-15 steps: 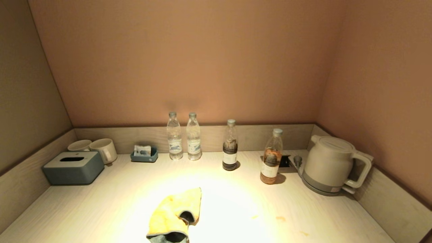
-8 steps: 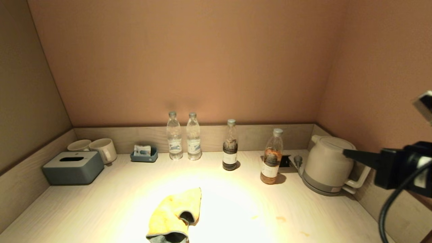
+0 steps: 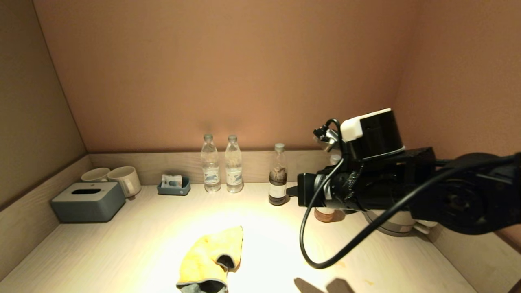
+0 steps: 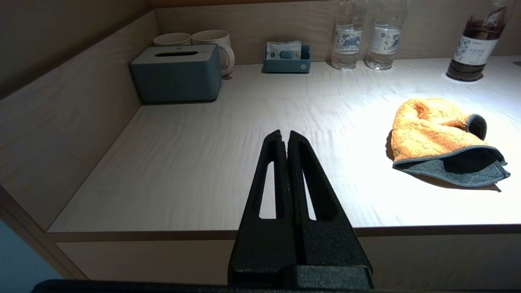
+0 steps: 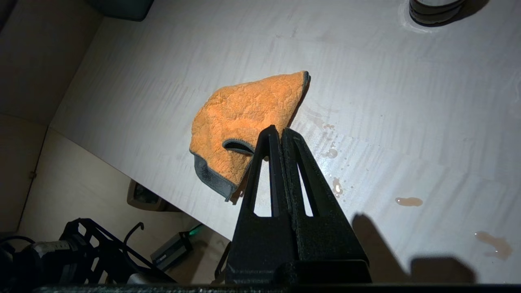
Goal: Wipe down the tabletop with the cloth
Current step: Pick up the tablecloth
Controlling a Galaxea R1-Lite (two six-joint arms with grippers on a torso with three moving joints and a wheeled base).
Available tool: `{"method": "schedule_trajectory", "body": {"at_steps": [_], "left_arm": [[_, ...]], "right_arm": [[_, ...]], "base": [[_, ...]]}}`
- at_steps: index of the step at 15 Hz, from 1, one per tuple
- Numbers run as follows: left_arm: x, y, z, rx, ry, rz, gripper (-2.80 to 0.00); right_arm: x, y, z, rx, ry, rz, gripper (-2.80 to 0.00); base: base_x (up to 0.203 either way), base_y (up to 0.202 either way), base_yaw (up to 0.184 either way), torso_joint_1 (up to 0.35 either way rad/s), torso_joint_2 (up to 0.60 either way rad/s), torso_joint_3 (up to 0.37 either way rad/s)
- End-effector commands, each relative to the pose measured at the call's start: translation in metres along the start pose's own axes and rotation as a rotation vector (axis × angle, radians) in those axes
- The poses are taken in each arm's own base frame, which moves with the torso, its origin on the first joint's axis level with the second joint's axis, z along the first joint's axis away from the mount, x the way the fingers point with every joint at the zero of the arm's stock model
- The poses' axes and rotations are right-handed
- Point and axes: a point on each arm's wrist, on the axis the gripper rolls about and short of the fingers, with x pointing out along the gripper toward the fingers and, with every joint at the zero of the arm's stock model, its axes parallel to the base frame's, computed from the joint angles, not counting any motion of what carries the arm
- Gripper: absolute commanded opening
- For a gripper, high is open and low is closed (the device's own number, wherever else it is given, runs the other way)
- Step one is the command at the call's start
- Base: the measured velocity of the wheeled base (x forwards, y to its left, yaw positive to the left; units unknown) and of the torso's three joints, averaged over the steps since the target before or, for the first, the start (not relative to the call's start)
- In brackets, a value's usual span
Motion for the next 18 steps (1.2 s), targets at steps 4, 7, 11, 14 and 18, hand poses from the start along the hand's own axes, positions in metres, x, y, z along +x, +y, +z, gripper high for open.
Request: {"method": "schedule_trajectory", "body": {"at_steps": [4,7,11,14,18], "left_arm": [[0.000,0.000,0.000,0.000,0.001,0.000,-2.80],[0.000,0.000,0.000,0.000,0.001,0.000,-2.80],[0.000,0.000,0.000,0.000,0.001,0.000,-2.80],[0.000,0.000,0.000,0.000,0.001,0.000,-2.80],[0.000,0.000,0.000,0.000,0.001,-0.001,-2.80]], "right_arm": [[0.040,0.005,-0.005,0.038,0.072,0.003,-2.80],[0.043,0.007,-0.006,0.034,0.077,0.008,-2.80],[0.054,0.010,-0.007,0.030,0.093,0.013,-2.80],[0.065,0.011,-0.014,0.024,0.121,0.014,-2.80],[0.075,0.014,-0.017,0.016,0.141,0.020,-2.80]], "base": [[0.000,0.000,0.000,0.000,0.00,0.000],[0.000,0.000,0.000,0.000,0.00,0.000],[0.000,0.000,0.000,0.000,0.00,0.000],[0.000,0.000,0.000,0.000,0.00,0.000],[0.000,0.000,0.000,0.000,0.00,0.000]]}}
